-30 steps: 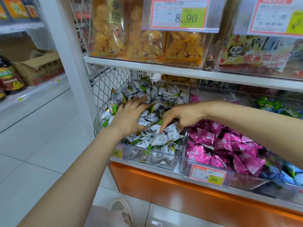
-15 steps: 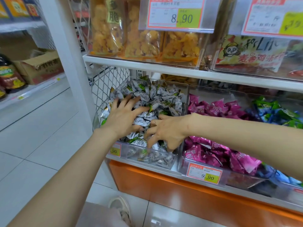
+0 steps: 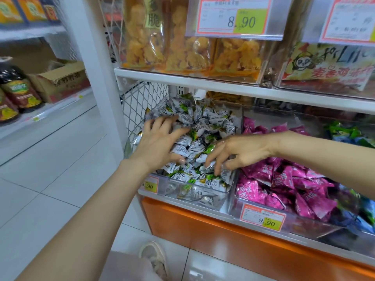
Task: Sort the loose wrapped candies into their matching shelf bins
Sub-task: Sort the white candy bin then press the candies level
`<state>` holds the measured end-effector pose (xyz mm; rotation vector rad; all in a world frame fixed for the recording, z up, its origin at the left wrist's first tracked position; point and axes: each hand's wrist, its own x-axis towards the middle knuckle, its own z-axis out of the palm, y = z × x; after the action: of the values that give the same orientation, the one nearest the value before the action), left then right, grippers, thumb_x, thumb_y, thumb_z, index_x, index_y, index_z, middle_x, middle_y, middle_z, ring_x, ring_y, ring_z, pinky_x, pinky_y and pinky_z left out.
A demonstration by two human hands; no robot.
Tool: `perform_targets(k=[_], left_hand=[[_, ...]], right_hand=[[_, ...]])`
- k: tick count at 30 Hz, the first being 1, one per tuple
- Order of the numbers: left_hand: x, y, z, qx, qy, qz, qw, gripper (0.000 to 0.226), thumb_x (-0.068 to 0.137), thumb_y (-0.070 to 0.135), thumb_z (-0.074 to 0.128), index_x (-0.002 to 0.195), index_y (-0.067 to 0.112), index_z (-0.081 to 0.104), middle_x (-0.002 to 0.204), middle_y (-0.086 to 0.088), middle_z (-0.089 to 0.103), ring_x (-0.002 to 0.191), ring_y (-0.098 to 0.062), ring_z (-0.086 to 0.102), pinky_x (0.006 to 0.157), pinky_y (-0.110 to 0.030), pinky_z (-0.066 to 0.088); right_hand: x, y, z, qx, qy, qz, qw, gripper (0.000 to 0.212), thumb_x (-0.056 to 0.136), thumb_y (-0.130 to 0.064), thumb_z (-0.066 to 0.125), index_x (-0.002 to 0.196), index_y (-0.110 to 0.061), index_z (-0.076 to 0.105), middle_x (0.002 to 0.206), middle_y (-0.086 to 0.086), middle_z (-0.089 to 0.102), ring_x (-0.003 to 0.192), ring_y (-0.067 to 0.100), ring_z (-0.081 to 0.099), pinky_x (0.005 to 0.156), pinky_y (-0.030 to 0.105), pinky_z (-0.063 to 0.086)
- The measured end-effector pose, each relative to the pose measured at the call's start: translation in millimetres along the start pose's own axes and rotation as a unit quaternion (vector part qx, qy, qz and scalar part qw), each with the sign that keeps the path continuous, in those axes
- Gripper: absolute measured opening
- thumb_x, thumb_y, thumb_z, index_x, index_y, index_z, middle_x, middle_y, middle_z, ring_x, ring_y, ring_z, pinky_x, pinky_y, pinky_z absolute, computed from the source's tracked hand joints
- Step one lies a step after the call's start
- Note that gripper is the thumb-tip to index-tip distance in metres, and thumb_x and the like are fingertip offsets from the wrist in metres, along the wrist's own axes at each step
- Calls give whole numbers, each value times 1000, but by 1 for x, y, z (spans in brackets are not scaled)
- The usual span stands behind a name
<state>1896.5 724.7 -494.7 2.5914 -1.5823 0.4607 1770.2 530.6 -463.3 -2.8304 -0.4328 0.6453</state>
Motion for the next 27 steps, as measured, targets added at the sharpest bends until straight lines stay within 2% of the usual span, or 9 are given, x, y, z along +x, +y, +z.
perform_targets(k=[5,7,9,13,16,18,20,24,27], left_hand=[[-5,-5,-3,-31,-49,-87,995,96,65,66,66,145,35,22,155,-11,-1,142,-33,-3,114,-49,3],[-10,-2,3,-65,-69,-94,991,96,67,65,67,145,34,20,155,-11,-9,142,-34,-5,116,-51,8],[-16,2,8,-94,-62,-87,990,94,70,61,67,146,34,18,156,-9,-11,143,-33,-4,116,-50,10],[-29,-1,10,-167,-10,-57,984,94,75,49,69,148,28,14,157,-3,-3,143,-23,1,116,-39,9],[-37,-9,9,-248,36,-66,966,103,69,37,79,148,20,16,155,-5,2,142,-18,4,115,-34,10],[-40,-15,11,-278,62,-83,955,108,64,34,83,147,17,16,154,-7,0,141,-15,2,115,-33,10],[-43,-16,13,-284,63,-99,952,108,64,33,83,147,16,15,154,-8,-1,142,-16,2,115,-33,11],[-45,-16,13,-266,46,-124,955,104,68,32,80,148,17,15,155,-8,1,142,-19,3,115,-33,9],[-43,-18,12,-210,28,-127,969,103,67,42,78,147,17,18,156,-10,1,140,-23,3,113,-33,5]], right_hand=[[1,5,11,46,87,2,995,2,83,-28,68,85,-30,69,122,-13,61,116,9,47,101,35,38],[0,2,11,72,117,25,990,16,80,-27,72,88,-37,62,112,-9,63,106,16,54,89,40,45],[-1,1,13,99,165,44,980,30,78,-24,75,97,-35,54,107,-13,58,99,11,54,83,32,44],[-2,-9,18,104,231,64,965,76,74,-28,78,136,-29,34,136,-16,37,108,-8,41,87,2,30],[11,-23,18,35,243,35,969,95,74,-37,77,147,-33,15,153,-7,19,132,1,26,111,21,22],[28,-30,16,-21,249,5,968,91,77,-47,70,147,-36,13,157,-4,9,141,12,13,112,30,13],[47,-33,13,-60,242,-8,968,78,82,-54,61,146,-39,19,158,-1,6,143,19,12,112,36,17],[60,-30,12,-135,229,-3,964,42,89,-43,56,129,-35,47,155,3,13,131,30,36,100,41,42],[44,-18,8,-167,213,-20,963,24,92,-29,53,116,-28,55,150,-1,25,118,23,47,98,35,42]])
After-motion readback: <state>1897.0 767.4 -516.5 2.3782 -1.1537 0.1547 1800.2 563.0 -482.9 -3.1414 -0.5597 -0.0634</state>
